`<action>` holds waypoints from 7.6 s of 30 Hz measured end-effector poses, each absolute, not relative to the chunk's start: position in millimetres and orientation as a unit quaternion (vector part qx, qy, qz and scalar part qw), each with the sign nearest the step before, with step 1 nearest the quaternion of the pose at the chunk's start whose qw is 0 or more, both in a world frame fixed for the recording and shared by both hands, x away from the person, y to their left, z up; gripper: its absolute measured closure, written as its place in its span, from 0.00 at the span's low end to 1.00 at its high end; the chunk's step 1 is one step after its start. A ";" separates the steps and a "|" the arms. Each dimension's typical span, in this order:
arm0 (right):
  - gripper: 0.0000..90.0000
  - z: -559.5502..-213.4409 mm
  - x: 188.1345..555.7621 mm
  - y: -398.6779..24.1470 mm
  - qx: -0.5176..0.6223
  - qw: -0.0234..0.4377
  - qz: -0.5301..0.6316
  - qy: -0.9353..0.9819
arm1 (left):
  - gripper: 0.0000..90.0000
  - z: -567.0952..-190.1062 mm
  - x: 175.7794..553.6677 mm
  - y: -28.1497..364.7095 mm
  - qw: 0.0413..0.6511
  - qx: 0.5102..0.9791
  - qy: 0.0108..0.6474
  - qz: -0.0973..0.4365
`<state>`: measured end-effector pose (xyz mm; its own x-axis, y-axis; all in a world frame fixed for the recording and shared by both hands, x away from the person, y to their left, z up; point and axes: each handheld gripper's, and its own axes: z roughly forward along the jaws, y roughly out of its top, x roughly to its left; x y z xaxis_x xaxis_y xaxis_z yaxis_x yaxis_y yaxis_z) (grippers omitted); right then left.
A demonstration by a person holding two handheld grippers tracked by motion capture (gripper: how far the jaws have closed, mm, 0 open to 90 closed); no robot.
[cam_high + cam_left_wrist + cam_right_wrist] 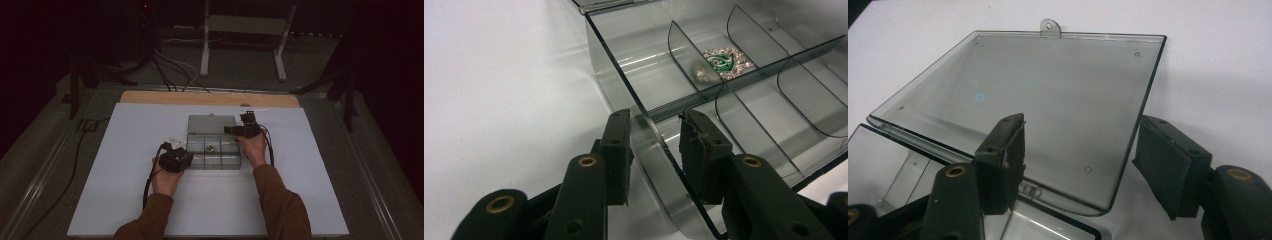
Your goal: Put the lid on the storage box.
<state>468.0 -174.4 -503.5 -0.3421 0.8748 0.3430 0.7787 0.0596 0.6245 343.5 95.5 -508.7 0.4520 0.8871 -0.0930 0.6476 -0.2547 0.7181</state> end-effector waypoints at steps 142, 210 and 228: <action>0.94 -472.9 404.9 -198.4 0.395 0.220 0.395 0.799 | 1.00 -422.1 365.2 95.3 0.445 0.714 0.477 0.255; 0.02 -463.4 327.9 -239.1 0.431 0.227 0.457 0.744 | 1.00 -452.7 331.4 91.6 0.438 0.750 0.459 0.186; 0.02 -466.6 297.3 -266.9 0.438 0.239 0.475 0.725 | 1.00 -474.1 319.1 99.7 0.436 0.752 0.466 0.164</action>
